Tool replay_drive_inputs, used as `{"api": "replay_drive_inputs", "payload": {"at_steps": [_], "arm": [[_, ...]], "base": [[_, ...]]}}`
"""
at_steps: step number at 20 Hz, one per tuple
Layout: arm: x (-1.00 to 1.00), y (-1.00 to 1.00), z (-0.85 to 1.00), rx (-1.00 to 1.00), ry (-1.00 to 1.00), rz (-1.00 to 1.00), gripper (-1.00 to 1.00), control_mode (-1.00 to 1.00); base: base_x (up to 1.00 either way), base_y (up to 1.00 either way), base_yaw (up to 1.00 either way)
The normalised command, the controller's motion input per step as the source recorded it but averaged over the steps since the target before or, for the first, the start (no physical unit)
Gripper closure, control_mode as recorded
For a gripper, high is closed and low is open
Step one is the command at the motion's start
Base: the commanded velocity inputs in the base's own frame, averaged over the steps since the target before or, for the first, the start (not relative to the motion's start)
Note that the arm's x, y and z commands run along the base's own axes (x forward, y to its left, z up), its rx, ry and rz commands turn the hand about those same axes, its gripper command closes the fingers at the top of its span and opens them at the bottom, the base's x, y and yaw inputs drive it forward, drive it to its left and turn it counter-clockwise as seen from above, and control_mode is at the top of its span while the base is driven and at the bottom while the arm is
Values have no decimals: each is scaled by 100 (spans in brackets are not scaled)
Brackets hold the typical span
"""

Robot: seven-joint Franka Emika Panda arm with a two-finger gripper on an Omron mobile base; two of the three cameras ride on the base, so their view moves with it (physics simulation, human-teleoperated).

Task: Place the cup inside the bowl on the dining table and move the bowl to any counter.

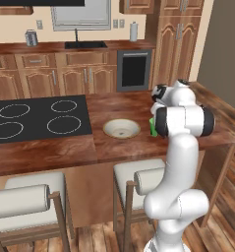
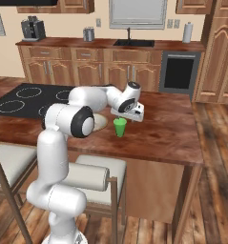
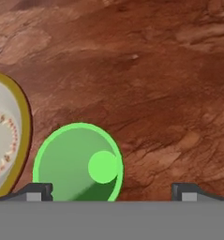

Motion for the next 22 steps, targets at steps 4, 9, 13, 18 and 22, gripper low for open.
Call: {"api": "replay_drive_inputs", "payload": {"at_steps": [4, 9, 13, 18, 22], "arm": [[26, 0, -1, 0, 0, 0, -100, -100], [1, 0, -14, 0, 0, 0, -100, -100], [0, 0, -16, 0, 1, 0, -100, -100], [0, 0, -17, 0, 0, 0, -100, -100], [0, 0, -13, 0, 0, 0, -100, -100]], "base": [[0, 0, 0], [0, 0, 0], [0, 0, 0], [0, 0, 0], [0, 0, 0]]}}
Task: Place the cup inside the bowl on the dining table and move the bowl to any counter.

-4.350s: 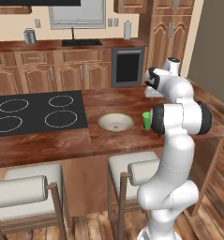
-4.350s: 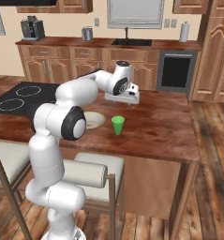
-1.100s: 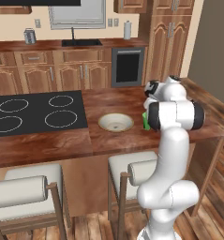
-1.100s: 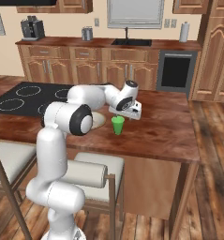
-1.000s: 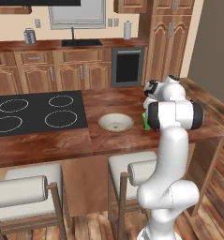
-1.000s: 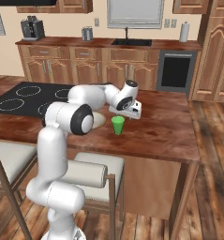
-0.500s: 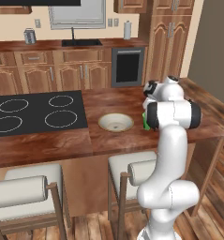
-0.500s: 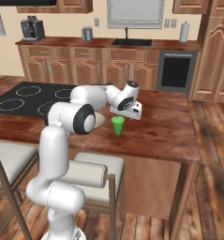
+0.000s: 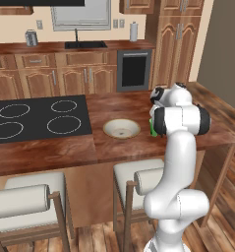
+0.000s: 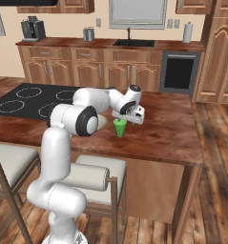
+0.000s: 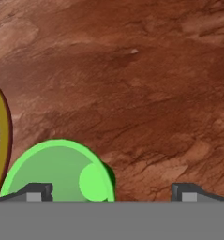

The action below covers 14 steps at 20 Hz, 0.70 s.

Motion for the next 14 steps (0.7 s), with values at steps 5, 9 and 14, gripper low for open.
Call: {"api": "replay_drive_inputs", "payload": {"at_steps": [5, 9, 14], "arm": [[0, 0, -11, 0, 0, 0, -100, -100], [4, 0, -8, 0, 1, 0, -100, -100], [5, 0, -9, 0, 1, 0, -100, -100]], "base": [[0, 0, 0], [0, 0, 0], [0, 0, 0]]}}
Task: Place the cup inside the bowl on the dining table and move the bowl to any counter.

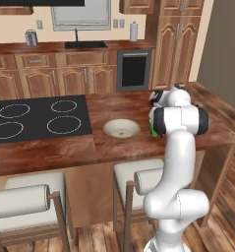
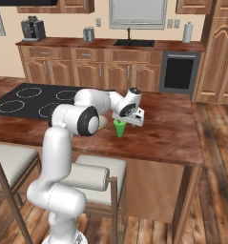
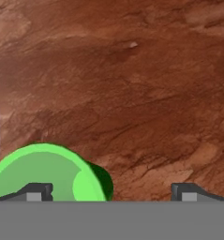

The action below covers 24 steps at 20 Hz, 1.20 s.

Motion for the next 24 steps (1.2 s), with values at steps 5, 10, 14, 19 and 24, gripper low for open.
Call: {"api": "replay_drive_inputs", "payload": {"at_steps": [5, 10, 14, 19, 24], "arm": [[6, 0, -11, 0, 2, 0, -100, -100], [7, 0, -9, 0, 2, 0, -100, -100], [1, 0, -1, 0, 3, 0, -100, -100], [0, 0, 0, 0, 0, 0, -100, -100], [0, 0, 0, 0, 0, 0, -100, -100]], "base": [[0, 0, 0], [0, 0, 0], [0, 0, 0], [0, 0, 0], [0, 0, 0]]}}
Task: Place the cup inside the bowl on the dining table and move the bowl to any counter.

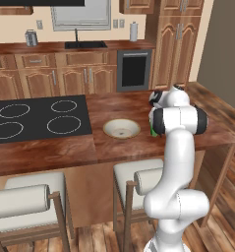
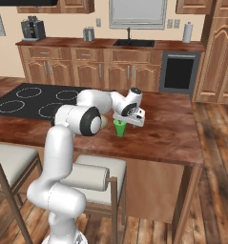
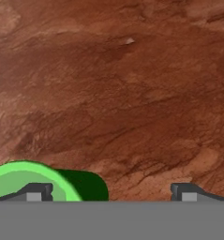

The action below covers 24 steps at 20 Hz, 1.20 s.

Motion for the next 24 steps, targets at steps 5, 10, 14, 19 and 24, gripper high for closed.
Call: {"api": "replay_drive_inputs", "payload": {"at_steps": [5, 10, 14, 19, 24], "arm": [[0, 0, 0, 0, 0, 0, 100, -100], [0, 0, 0, 0, 0, 0, 100, -100], [0, 0, 0, 0, 0, 0, 100, -100], [0, 0, 0, 0, 0, 0, 100, -100], [0, 0, 0, 0, 0, 0, 100, -100]], "base": [[0, 0, 0], [0, 0, 0], [0, 0, 0], [0, 0, 0], [0, 0, 0]]}}
